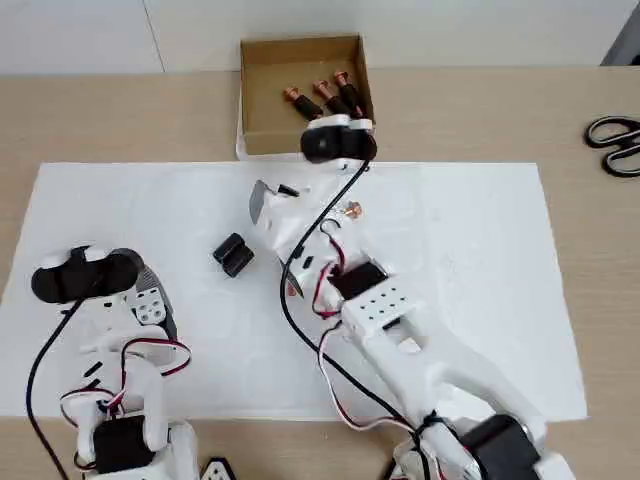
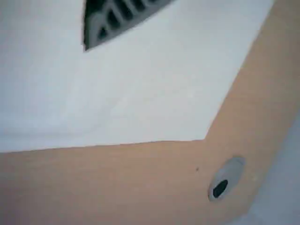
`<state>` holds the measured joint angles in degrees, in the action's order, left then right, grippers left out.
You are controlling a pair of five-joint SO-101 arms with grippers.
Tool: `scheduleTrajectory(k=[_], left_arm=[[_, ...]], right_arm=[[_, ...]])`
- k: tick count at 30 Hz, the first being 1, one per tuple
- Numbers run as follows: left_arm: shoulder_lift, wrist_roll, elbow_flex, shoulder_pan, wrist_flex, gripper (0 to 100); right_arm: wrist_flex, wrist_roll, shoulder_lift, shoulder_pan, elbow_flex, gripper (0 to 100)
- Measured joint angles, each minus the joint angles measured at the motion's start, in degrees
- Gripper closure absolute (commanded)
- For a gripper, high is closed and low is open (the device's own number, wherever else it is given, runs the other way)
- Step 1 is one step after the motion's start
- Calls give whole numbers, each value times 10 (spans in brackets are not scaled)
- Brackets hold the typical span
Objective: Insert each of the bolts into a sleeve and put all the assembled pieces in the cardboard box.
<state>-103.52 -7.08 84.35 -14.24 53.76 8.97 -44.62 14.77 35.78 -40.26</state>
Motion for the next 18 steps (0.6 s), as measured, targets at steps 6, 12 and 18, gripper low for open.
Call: scheduleTrajectory(k=[6,12,18], left_arm=[[0,0,0,0,0,994],[0,0,0,0,0,994],[0,0,-43,51,34,994]], right_arm=[[71,-105,-105,34,101,861],[121,-113,-210,77,209,863],[175,-112,-219,16,267,864]])
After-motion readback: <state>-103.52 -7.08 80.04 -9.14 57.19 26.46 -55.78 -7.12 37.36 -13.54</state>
